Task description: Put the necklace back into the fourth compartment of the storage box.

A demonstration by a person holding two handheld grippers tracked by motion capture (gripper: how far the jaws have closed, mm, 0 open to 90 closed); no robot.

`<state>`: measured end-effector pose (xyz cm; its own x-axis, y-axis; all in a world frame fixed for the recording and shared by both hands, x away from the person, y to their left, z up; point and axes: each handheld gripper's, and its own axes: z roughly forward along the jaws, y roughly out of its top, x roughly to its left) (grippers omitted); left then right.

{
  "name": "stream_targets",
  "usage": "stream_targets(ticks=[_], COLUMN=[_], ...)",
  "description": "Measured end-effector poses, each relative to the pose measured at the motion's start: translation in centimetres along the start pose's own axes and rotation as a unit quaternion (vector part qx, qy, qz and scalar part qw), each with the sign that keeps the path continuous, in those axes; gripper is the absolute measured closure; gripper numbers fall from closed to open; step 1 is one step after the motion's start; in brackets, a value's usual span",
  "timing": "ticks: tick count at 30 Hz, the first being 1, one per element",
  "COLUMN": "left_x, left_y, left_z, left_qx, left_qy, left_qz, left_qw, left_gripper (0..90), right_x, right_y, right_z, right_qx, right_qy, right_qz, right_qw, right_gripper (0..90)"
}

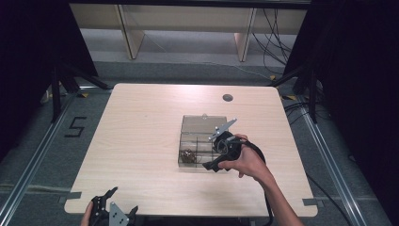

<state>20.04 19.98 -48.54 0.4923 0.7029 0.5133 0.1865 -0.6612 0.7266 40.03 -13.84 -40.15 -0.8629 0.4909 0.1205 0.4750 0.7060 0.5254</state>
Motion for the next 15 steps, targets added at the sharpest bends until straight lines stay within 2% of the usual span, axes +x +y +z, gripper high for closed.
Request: stream_targets(ticks=[1,3,8,10,11,12,13,14,15], left_x=[0.0,0.1,0.0,0.1,0.2,0.0,0.1,-0.1,0.0], left_y=[0.0,0.0,0.0,0.0,0.1,0.0,0.0,0.0,0.0], left_z=[0.0,-0.1,0.0,-0.1,0.0,0.0,0.0,-0.1,-0.1], left_qx=[-0.001,0.002,0.002,0.004,0.006,0.0,0.006,0.002,0.004], left_qy=[0.001,0.003,0.002,0.005,0.004,0.006,0.007,0.004,0.012], left_qz=[-0.003,0.007,0.003,0.015,0.019,0.007,0.014,0.008,0.019], left_qw=[1.0,1.0,1.0,0.9999,0.9998,1.0,0.9999,1.0,0.9997], left_gripper=[15.5,15.6,15.6,15.6,15.5,15.6,15.5,15.6,15.5], right_x=[0.1,0.1,0.4,0.5,0.4,0.4,0.4,0.3,0.4], right_y=[-0.1,-0.2,-0.6,-0.7,-0.8,-0.9,-1.0,-1.1,-1.2], right_z=[0.0,-0.2,-0.6,-0.7,-0.7,-0.7,-0.7,-0.7,-0.7], right_qx=[-0.001,-0.005,-0.011,-0.011,-0.02,-0.021,-0.022,-0.027,-0.026], right_qy=[0.005,0.003,0.0,0.002,-0.003,-0.003,-0.002,-0.003,0.001], right_qz=[0.002,-0.005,-0.003,-0.004,-0.015,-0.013,-0.015,-0.018,-0.012], right_qw=[1.0,1.0,0.9999,0.9999,0.9997,0.9997,0.9996,0.9995,0.9996], right_gripper=[22.9,22.7,22.7,22.5,22.6,22.6,22.5,22.4,22.4])
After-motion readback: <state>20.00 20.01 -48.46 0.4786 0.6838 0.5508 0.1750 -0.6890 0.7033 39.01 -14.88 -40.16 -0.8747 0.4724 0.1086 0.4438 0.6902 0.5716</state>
